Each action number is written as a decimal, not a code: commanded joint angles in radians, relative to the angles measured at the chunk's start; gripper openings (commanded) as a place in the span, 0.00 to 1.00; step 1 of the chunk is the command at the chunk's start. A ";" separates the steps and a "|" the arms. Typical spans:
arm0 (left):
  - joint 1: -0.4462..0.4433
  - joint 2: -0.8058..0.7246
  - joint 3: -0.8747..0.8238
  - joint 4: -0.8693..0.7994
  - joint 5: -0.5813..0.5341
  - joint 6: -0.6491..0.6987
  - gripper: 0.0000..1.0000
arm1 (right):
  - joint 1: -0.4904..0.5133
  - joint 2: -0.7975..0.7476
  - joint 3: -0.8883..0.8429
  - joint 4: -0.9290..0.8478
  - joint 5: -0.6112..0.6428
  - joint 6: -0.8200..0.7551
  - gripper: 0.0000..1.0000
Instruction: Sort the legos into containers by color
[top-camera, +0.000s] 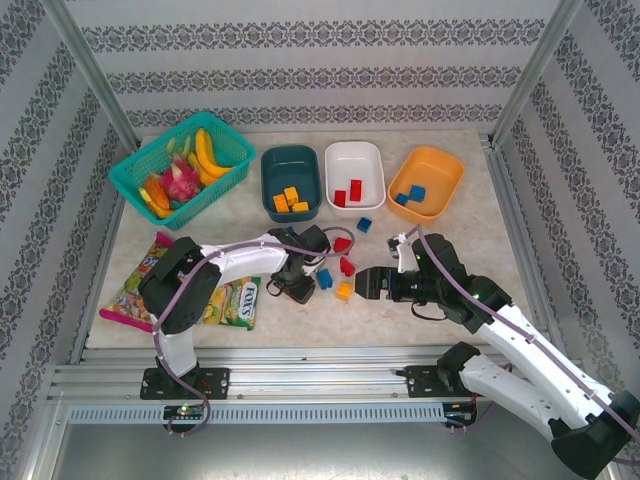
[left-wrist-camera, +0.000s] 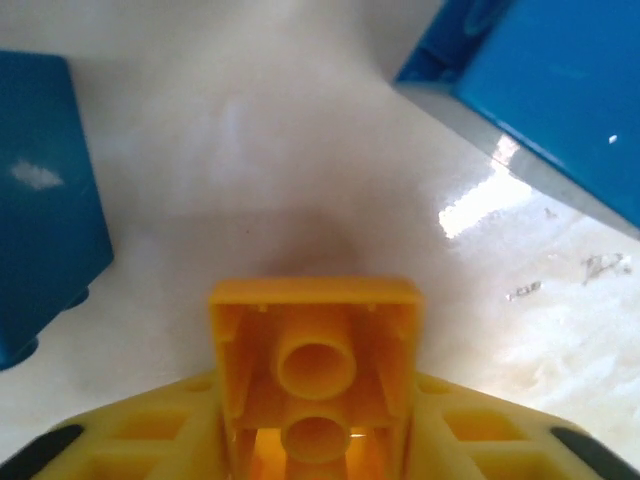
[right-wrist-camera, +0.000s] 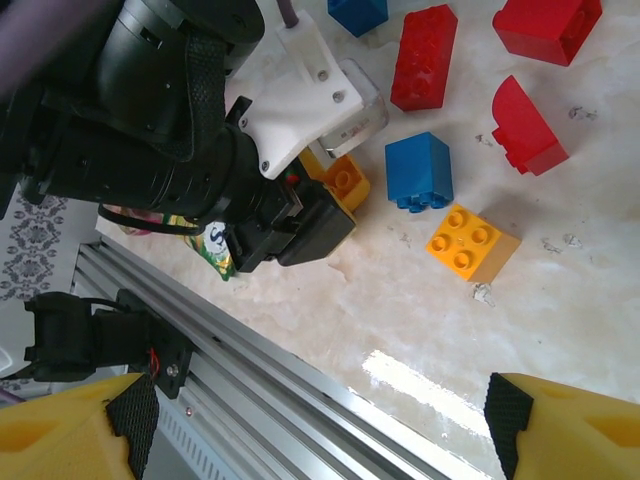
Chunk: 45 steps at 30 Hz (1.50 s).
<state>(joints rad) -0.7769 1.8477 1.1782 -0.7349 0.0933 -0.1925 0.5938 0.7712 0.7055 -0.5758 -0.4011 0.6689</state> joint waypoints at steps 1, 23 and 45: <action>-0.024 0.007 0.016 0.006 -0.011 -0.005 0.32 | 0.004 0.007 -0.006 -0.003 0.024 0.010 0.87; 0.353 0.075 0.567 -0.116 0.103 -0.263 0.28 | -0.114 0.292 0.182 0.401 0.159 0.093 0.85; 0.436 0.652 1.161 -0.125 0.273 -0.372 0.36 | -0.214 0.624 0.339 0.397 0.063 0.180 0.84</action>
<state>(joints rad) -0.3527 2.4912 2.3089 -0.8574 0.3328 -0.5297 0.3882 1.3792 1.0157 -0.2081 -0.3305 0.8360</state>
